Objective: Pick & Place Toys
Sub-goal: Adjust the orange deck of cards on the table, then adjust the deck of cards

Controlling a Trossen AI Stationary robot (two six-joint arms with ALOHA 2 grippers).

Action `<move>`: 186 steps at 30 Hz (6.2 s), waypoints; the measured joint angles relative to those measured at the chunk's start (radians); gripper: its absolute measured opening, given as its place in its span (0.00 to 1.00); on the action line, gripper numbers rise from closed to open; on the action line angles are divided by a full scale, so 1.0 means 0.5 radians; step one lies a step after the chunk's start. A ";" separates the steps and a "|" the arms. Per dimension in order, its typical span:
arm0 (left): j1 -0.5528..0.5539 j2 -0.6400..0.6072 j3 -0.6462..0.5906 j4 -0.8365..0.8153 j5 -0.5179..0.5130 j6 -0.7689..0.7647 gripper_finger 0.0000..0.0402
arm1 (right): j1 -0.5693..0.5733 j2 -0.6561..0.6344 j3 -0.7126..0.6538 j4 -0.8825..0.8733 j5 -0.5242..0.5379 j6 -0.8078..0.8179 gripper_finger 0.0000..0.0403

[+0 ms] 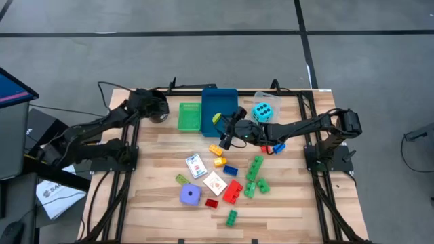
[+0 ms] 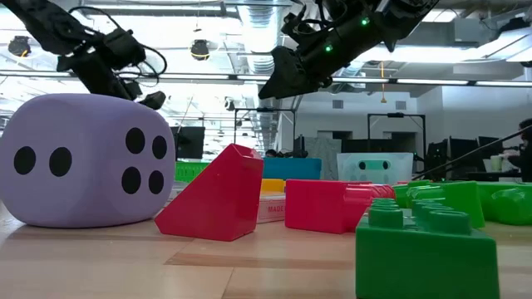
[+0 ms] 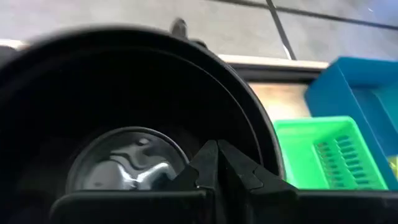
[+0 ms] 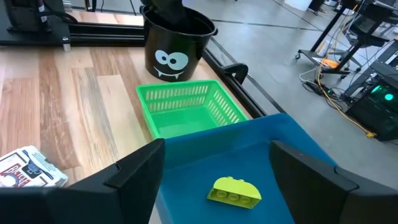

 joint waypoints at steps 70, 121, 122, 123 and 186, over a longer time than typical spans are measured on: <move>-0.241 0.551 0.378 -0.166 0.366 0.052 0.00 | 0.001 0.000 -0.001 -0.152 -0.002 0.092 0.70; -0.925 -0.973 -0.508 0.416 0.573 0.310 0.00 | 0.240 0.000 -0.001 -0.247 0.018 0.485 0.70; -0.940 -0.973 -0.508 0.454 0.573 0.315 0.00 | 0.273 0.000 -0.001 -0.267 0.038 0.506 0.70; -0.953 -0.973 -0.508 0.490 0.574 0.317 0.00 | 0.306 0.000 -0.001 -0.280 0.065 0.522 0.70; -1.442 -0.239 -0.511 1.652 0.898 0.465 0.20 | 0.625 0.127 0.001 -0.270 -0.900 1.463 0.80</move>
